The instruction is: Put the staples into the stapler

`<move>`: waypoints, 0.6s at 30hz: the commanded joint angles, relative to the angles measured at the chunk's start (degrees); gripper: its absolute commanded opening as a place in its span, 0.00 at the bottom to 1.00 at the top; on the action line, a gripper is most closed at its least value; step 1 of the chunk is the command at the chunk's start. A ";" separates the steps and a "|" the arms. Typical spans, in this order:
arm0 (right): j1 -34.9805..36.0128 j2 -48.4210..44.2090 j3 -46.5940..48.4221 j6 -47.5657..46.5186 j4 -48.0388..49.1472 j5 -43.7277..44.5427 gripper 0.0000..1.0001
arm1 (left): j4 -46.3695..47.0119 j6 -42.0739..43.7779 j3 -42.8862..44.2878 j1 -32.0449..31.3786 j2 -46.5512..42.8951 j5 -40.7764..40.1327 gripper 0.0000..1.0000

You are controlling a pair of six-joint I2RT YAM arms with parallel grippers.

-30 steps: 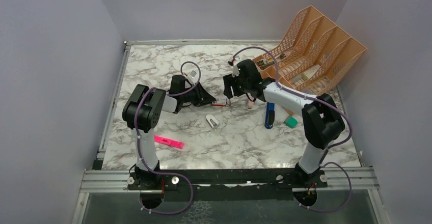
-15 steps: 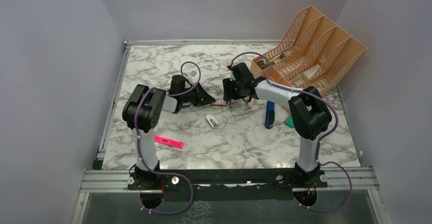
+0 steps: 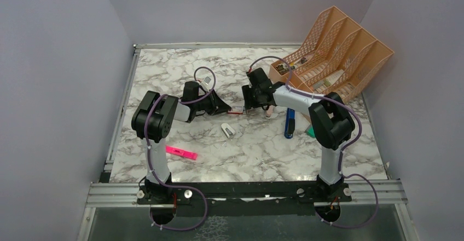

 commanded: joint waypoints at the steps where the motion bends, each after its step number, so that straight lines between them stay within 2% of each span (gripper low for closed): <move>1: 0.13 -0.12 2.44 0.87 -3.27 5.77 0.51 | 1.23 1.23 -0.50 0.30 -0.33 0.28 0.22; 5: 0.13 -0.16 2.70 0.89 -4.50 6.55 0.46 | 1.23 1.30 -0.49 0.39 -0.25 0.15 0.22; 10: 0.13 0.10 2.85 0.81 -4.62 4.64 0.32 | 1.23 1.38 -0.59 0.47 -0.28 0.17 0.22; 18: 0.15 0.11 1.83 1.27 -2.53 -1.84 0.36 | 1.23 1.69 -0.68 0.57 -0.64 0.46 0.21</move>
